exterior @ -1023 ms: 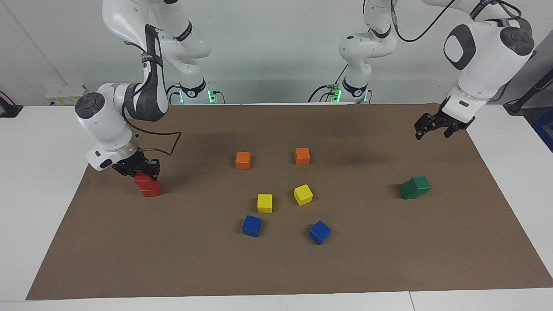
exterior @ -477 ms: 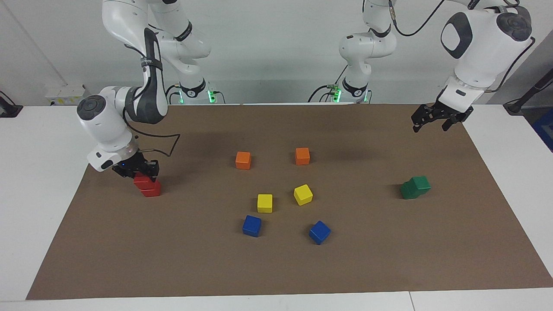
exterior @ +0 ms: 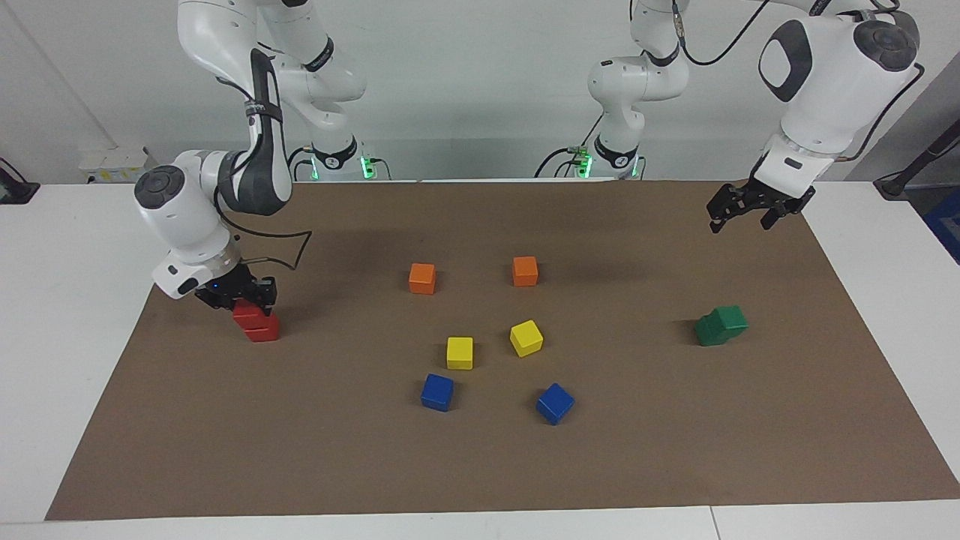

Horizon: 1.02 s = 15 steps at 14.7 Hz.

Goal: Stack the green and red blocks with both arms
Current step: 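Open the left gripper while the right gripper lowers the red onto the red, then hold the red block on the red stack, then open the right gripper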

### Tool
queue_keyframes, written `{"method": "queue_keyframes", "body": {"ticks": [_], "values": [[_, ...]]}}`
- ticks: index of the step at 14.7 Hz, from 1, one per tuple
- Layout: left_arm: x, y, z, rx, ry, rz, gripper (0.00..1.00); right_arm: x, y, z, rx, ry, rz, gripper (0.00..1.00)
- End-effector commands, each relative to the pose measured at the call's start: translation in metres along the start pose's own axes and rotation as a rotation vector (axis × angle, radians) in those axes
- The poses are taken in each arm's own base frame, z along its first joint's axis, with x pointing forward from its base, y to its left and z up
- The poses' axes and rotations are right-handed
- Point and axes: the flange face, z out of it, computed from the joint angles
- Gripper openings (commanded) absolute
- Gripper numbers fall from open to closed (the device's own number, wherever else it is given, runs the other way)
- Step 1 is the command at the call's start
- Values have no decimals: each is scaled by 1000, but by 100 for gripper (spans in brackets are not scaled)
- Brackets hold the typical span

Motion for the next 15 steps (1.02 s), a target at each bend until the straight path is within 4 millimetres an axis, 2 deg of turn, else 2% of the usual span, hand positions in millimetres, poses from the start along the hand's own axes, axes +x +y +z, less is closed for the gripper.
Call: {"method": "queue_keyframes", "body": {"ticks": [1, 5, 9, 11, 13, 15], "values": [[-1, -5, -4, -10, -8, -20, 100, -4, 5, 0, -6, 15, -13, 0], [-3, 14, -5, -10, -11, 1, 100, -4, 10, -1, -5, 18, 32, 0], [-4, 5, -8, -10, -15, -10, 100, -4, 10, 0, -4, 17, 36, 0], [-2, -2, -21, -18, -31, -22, 100, -4, 10, 0, -4, 17, 36, 0], [0, -1, -27, -25, -39, -23, 100, -4, 5, 0, -4, 15, 43, 0], [-2, 2, -22, -30, -38, -17, 100, -3, 4, 0, -4, 17, 46, 0]]}}
